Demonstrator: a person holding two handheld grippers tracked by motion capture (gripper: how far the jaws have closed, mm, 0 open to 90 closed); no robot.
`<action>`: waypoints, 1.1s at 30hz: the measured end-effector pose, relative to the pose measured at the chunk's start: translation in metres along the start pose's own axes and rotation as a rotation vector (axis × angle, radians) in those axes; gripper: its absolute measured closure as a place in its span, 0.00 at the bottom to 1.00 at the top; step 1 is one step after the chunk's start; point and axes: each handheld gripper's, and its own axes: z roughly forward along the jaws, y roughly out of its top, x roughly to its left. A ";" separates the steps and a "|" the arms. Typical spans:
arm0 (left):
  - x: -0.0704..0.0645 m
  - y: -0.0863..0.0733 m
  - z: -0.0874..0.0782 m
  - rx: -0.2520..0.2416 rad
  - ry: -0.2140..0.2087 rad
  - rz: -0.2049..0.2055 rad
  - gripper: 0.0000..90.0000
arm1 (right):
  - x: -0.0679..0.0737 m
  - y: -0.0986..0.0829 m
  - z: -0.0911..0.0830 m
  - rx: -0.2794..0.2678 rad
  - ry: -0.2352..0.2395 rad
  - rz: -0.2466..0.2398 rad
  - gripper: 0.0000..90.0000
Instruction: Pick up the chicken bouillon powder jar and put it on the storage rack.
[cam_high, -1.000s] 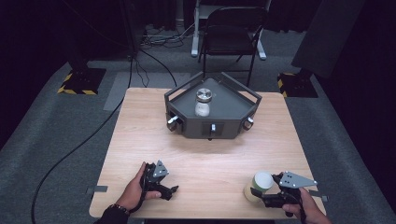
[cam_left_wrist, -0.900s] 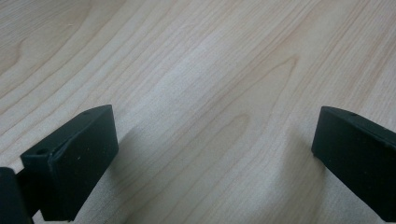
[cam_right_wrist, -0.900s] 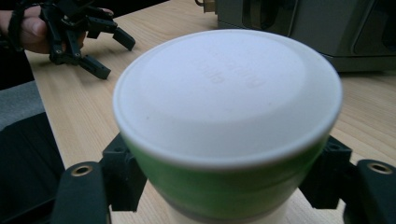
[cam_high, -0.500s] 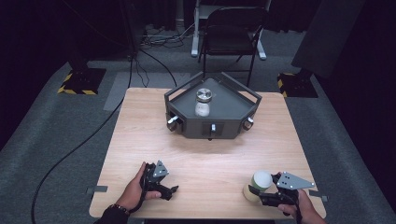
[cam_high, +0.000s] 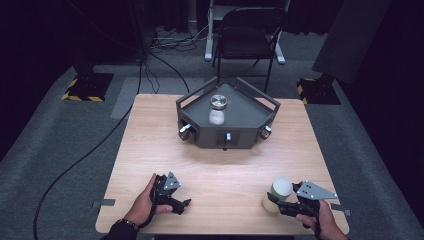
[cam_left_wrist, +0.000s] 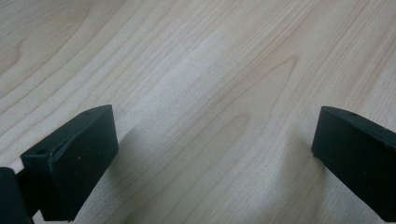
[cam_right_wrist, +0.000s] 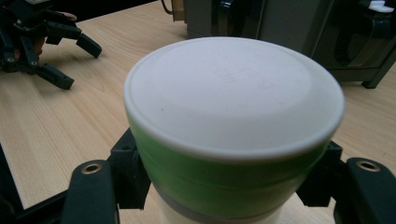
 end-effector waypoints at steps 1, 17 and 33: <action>0.000 0.000 0.000 0.000 0.000 0.000 0.00 | 0.000 0.001 0.000 0.000 -0.005 0.000 0.37; 0.000 0.000 0.000 0.000 0.000 0.000 0.00 | 0.004 0.023 0.007 -0.012 -0.084 0.012 0.37; 0.000 0.000 0.000 0.000 0.000 0.000 0.00 | 0.012 0.058 0.017 -0.047 -0.183 0.020 0.37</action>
